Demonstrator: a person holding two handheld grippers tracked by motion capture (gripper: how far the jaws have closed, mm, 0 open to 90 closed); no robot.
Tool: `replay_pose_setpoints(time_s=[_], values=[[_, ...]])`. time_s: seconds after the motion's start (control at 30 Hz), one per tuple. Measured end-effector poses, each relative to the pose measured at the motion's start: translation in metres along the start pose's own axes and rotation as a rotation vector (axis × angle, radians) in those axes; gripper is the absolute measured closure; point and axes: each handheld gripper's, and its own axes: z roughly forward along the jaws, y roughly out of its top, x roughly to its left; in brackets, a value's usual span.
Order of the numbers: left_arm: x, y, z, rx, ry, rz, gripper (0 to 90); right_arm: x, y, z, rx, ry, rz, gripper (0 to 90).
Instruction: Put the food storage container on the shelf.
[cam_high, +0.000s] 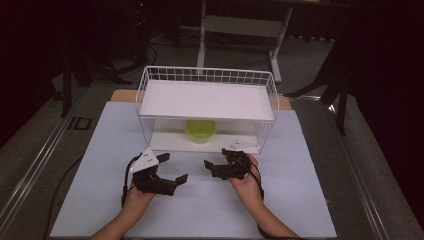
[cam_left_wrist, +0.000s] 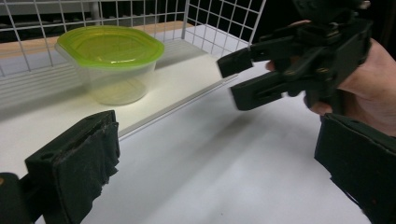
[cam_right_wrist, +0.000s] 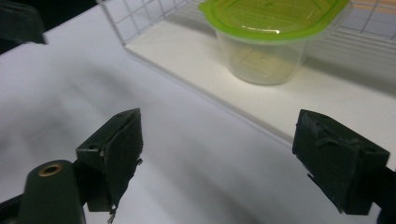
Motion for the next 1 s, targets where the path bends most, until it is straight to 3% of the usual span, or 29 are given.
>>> replay_pose_setpoints(time_s=[0.23, 0.37, 0.53, 0.9, 1.0], values=[[0.000, -0.004, -0.015, 0.008, 0.000, -0.010, 0.9, 0.004, -0.012, -0.028, -0.012, 0.017, 0.003, 15.6], [0.001, -0.010, -0.024, 0.010, 0.011, 0.031, 0.9, 0.003, -0.017, -0.045, -0.038, 0.019, 0.007, 15.6], [0.002, -0.016, -0.032, 0.022, 0.009, 0.004, 0.9, -0.001, -0.026, -0.062, -0.054, 0.015, 0.008, 15.6], [0.008, -0.027, -0.051, 0.017, 0.032, -0.026, 0.9, -0.012, -0.050, -0.087, -0.031, 0.006, 0.008, 15.6], [0.010, -0.031, -0.050, 0.016, 0.033, -0.034, 0.9, -0.015, -0.056, -0.092, -0.022, 0.001, -0.015, 15.6]])
